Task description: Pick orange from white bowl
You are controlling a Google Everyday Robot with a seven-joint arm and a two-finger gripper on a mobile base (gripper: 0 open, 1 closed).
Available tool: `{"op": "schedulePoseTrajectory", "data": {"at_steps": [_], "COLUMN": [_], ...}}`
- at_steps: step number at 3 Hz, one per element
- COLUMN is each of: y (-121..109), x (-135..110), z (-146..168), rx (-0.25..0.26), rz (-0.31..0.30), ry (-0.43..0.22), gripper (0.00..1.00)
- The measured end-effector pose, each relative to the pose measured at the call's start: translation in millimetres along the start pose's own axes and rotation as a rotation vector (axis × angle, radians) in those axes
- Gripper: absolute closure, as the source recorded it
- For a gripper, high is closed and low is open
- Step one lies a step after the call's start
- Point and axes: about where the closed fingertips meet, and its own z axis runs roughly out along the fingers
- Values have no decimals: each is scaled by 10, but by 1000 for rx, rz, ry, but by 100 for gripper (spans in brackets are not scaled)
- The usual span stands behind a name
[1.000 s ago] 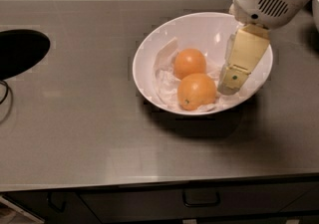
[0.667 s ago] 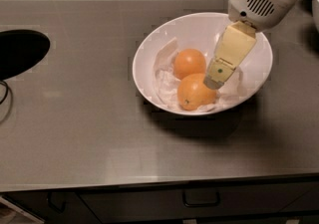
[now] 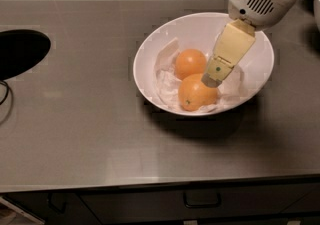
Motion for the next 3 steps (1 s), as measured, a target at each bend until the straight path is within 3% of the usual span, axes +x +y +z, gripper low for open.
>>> {"op": "schedulePoseTrajectory", "data": {"at_steps": [1,3], "y": [-7,98], "x": [-31,-106], "z": [21,184], "rx": [1,21], "rz": [36,224], "ry": [-6,-66], "gripper": [0,0]}}
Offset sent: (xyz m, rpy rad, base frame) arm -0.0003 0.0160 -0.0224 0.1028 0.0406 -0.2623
